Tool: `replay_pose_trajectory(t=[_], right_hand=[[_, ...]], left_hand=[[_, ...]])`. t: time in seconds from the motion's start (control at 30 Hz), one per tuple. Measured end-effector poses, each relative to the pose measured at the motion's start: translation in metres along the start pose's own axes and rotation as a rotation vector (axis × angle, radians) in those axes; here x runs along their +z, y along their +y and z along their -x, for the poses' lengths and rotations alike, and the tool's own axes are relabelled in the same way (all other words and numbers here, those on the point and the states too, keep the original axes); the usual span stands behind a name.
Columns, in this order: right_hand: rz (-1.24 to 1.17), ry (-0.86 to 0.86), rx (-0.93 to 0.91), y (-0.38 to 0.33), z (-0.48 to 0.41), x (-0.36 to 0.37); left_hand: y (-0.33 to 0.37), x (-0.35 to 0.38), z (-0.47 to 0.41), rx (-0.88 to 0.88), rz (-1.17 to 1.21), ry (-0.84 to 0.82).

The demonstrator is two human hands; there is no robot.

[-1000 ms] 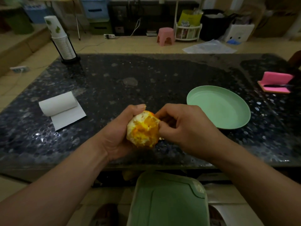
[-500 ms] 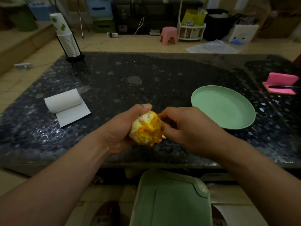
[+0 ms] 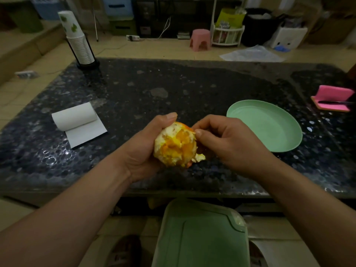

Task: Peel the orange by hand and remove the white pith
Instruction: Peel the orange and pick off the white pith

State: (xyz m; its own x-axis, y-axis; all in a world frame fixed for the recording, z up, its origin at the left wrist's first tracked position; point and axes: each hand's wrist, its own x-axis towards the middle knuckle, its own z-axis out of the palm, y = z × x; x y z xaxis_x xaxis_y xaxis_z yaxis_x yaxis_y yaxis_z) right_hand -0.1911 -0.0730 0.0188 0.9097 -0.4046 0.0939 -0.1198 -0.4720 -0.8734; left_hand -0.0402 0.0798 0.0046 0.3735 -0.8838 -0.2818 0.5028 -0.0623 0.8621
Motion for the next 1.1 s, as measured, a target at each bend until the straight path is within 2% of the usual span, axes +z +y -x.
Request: replay_pose_trajectory(t=[0.17, 0.33, 0.47, 0.57, 0.67, 1.0, 1.1], right_hand=[[-0.164, 0.039, 0.08, 0.008, -0.003, 0.005], [0.157, 0.097, 0.1, 0.026, -0.011, 0.01], [0.203, 0.087, 0.107, 0.03, -0.02, 0.018], [0.16, 0.098, 0.106, 0.028, -0.025, 0.017], [0.016, 0.022, 0.096, 0.021, -0.021, 0.012], [0.09, -0.03, 0.047, 0.015, -0.013, 0.0], [0.108, -0.053, 0.038, 0.012, -0.011, 0.0]], left_hand=[[0.002, -0.005, -0.004, -0.055, 0.092, 0.053], [0.001, -0.013, -0.006, -0.085, 0.111, 0.159], [-0.005, -0.014, -0.009, -0.091, 0.101, 0.183], [-0.008, -0.014, -0.011, -0.116, 0.061, 0.248], [-0.007, -0.016, -0.012, -0.131, 0.026, 0.285], [-0.003, -0.012, -0.007, -0.149, -0.05, 0.121], [-0.004, -0.013, -0.008, -0.132, -0.073, 0.133]])
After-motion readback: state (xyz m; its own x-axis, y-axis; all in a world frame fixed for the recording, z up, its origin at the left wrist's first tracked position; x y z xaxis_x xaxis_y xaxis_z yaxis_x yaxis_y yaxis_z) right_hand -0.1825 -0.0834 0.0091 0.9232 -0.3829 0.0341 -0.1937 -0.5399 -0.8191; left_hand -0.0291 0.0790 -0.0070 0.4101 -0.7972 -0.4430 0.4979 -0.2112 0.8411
